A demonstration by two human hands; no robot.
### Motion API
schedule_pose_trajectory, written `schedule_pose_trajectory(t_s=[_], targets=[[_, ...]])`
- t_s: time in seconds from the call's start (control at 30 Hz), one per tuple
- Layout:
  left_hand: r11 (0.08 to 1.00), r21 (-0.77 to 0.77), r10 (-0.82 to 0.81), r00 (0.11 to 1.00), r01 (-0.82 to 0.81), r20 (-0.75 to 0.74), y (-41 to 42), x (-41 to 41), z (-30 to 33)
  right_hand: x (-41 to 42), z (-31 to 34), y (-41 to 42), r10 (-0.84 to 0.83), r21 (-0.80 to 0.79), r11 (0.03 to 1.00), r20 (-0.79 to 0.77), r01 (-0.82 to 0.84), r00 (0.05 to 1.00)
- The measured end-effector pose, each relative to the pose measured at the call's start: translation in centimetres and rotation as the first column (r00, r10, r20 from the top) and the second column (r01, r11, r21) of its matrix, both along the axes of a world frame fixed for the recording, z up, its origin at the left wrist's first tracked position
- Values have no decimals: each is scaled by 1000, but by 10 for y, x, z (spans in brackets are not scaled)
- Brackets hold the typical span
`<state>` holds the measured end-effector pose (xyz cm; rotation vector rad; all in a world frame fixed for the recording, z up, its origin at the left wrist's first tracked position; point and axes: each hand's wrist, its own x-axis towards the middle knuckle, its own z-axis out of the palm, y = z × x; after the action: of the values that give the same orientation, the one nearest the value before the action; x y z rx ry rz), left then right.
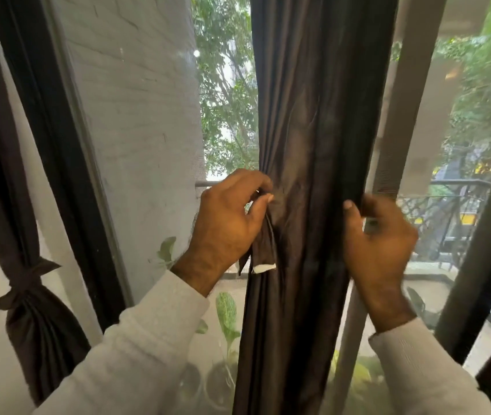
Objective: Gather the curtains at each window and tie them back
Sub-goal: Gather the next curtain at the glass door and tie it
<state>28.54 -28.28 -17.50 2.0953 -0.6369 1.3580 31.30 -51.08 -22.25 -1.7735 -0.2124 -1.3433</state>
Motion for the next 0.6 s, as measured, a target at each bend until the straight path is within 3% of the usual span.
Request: schedule_pose_trajectory(t_s=[0.17, 0.27, 0.43, 0.6], targets=[[1000, -4, -14, 1000, 14, -20, -4, 6, 3, -12, -18, 30, 28, -336, 942, 115, 13, 993], [999, -27, -28, 999, 27, -26, -11, 5, 5, -4, -28, 46, 52, -492, 870, 70, -11, 996], [988, -124, -102, 989, 89, -105, -14, 1, 7, 2, -33, 55, 87, -608, 791, -5, -72, 996], [996, -81, 37, 994, -45, -101, -15, 1, 11, -2, -24, 51, 191, -683, 716, -8, -145, 982]])
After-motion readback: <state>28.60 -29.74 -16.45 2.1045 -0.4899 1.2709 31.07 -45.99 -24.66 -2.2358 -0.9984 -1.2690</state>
